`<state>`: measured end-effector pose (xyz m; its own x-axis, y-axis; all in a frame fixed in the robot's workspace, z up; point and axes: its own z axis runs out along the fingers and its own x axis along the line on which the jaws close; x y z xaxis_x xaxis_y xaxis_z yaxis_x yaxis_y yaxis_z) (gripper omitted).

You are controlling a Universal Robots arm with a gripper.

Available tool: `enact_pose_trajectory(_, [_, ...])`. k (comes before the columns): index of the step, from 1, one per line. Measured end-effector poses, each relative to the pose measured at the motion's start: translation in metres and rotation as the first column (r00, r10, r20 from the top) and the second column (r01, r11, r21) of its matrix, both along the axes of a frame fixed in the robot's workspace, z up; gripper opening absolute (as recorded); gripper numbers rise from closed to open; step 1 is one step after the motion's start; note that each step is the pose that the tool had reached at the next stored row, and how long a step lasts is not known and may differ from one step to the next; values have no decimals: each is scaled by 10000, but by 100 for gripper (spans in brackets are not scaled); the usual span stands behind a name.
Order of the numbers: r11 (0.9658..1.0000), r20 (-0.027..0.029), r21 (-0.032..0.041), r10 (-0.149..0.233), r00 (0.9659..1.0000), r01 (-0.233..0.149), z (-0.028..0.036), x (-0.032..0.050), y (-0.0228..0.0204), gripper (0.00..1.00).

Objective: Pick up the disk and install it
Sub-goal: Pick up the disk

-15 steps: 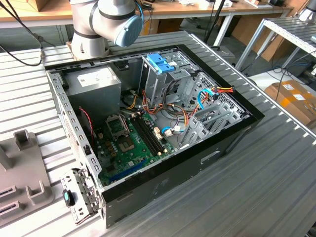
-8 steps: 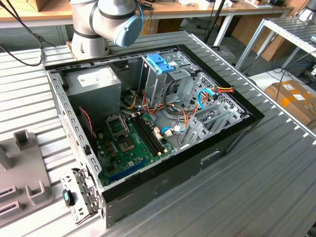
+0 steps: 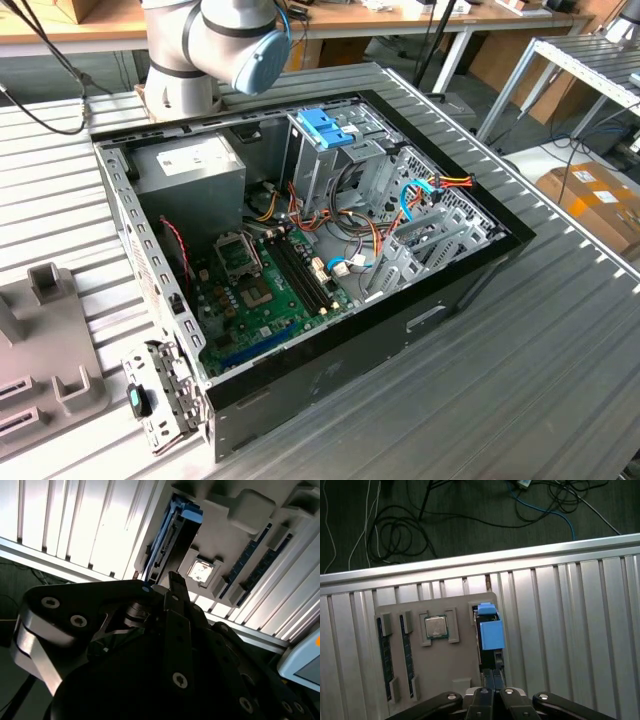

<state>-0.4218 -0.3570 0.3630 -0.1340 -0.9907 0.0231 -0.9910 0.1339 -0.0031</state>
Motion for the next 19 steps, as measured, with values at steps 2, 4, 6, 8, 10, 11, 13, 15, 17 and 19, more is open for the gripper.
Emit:
enact_pose_trajectory(2, [10000,1,0,0,10000,0,-1,25,0,11])
enact_pose_trajectory(4, [10000,-1,0,-1,10000,1,0,44,0,11])
enact_pose_trajectory(6, [10000,0,0,-1,10000,1,0,60,0,11])
enact_pose_trajectory(8, [10000,1,1,-1,10000,1,-1,80,1,11])
enact_pose_trajectory(10, [10000,0,0,0,10000,0,0,98,1,11])
enact_pose_trajectory(11, [10000,0,0,0,10000,0,0,104,2,11])
enact_pose_trajectory(13, [10000,1,0,0,10000,0,0,118,2,11])
enact_pose_trajectory(15, [10000,0,0,0,10000,0,0,127,2,11])
enact_pose_trajectory(17, [10000,0,0,0,10000,0,0,130,2,11])
enact_pose_trajectory(19, [10000,1,0,0,10000,0,0,133,2,11])
